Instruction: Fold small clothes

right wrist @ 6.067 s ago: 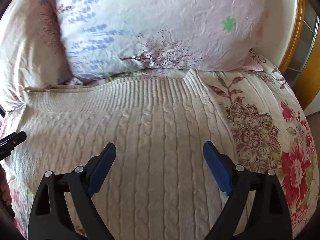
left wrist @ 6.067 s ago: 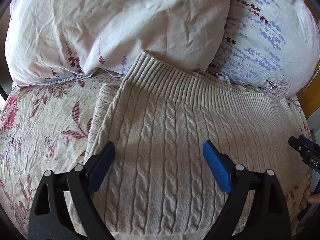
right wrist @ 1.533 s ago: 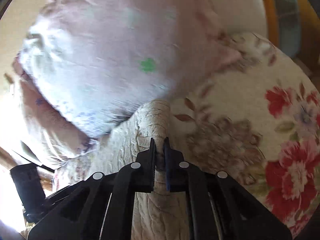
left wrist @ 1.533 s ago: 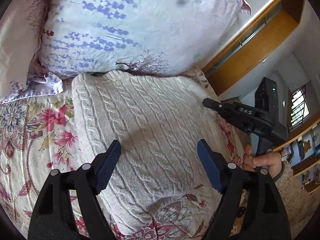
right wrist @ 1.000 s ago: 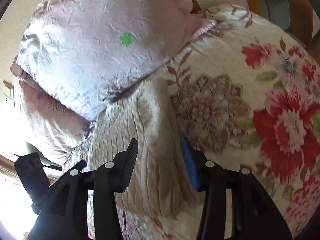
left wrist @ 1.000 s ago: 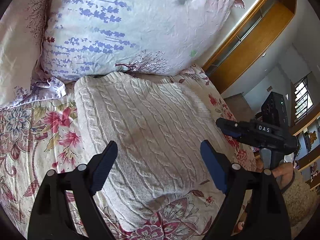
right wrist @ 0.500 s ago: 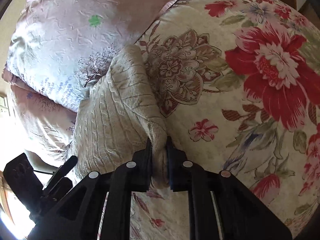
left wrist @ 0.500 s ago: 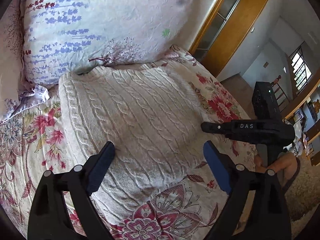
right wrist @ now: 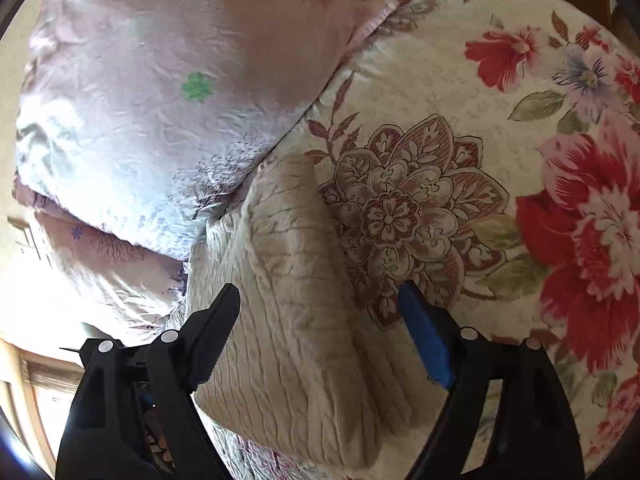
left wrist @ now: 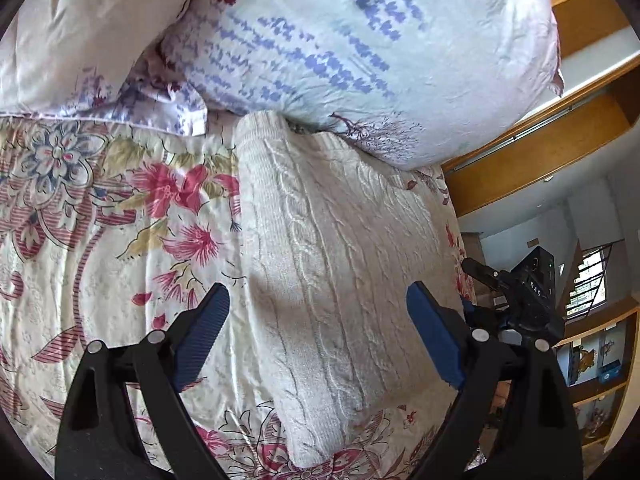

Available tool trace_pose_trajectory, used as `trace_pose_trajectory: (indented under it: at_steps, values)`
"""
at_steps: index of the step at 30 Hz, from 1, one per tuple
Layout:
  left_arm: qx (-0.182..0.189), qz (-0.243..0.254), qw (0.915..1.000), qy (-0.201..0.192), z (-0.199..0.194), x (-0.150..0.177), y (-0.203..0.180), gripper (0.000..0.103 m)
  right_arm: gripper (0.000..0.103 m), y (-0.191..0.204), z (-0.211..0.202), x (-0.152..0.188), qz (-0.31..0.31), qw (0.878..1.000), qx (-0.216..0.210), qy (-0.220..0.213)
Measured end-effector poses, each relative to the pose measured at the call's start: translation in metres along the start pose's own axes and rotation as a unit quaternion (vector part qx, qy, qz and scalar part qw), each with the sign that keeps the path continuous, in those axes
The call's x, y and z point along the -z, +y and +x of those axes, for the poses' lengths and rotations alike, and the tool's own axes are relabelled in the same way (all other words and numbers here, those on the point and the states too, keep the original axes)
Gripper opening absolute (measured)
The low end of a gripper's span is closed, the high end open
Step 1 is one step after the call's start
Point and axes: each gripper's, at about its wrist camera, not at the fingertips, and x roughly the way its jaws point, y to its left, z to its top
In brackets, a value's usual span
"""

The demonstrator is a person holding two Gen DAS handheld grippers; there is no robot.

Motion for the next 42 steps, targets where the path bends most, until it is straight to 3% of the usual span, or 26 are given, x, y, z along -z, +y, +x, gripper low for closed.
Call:
trace_pose_trajectory:
  at_steps: [11, 14, 16, 20, 25, 28, 33, 36, 42]
  values:
    - [0.032, -0.053, 0.9975, 0.035, 0.035, -0.002, 0.012, 0.088, 0.083, -0.01, 0.023, -0.006, 0.015, 0.997, -0.061, 0.045]
    - [0.042, -0.061, 0.9966, 0.035, 0.042, -0.003, 0.012, 0.082, 0.083, -0.01, 0.028, -0.004, 0.009, 0.995, -0.077, 0.056]
    - [0.044, -0.068, 0.9962, 0.033, 0.048, -0.004, 0.009, 0.079, 0.073, -0.008, 0.033, 0.001, 0.004, 0.992, -0.099, 0.075]
    - [0.049, -0.08, 0.9951, 0.031, 0.05, -0.003, 0.009, 0.073, 0.073, -0.004, 0.042, 0.009, -0.01, 0.99, -0.109, 0.087]
    - [0.057, -0.095, 0.9934, 0.028, 0.048, -0.001, 0.02, 0.064, 0.048, -0.025, 0.046, 0.016, 0.035, 0.983, -0.152, 0.1]
    - [0.061, -0.098, 0.9929, 0.029, 0.051, 0.001, 0.023, 0.063, 0.046, -0.027, 0.043, 0.017, 0.054, 0.979, -0.171, 0.094]
    - [0.056, -0.09, 0.9938, 0.032, 0.059, 0.004, 0.017, 0.067, 0.05, -0.014, 0.047, 0.018, 0.042, 0.982, -0.156, 0.1]
    - [0.061, -0.085, 0.9943, 0.018, 0.055, 0.007, 0.013, 0.044, 0.039, -0.006, 0.047, 0.024, 0.034, 0.978, -0.18, 0.099]
    - [0.072, -0.068, 0.9951, -0.003, 0.03, 0.009, 0.015, 0.038, 0.035, 0.032, 0.049, 0.04, 0.009, 0.971, -0.22, 0.096]
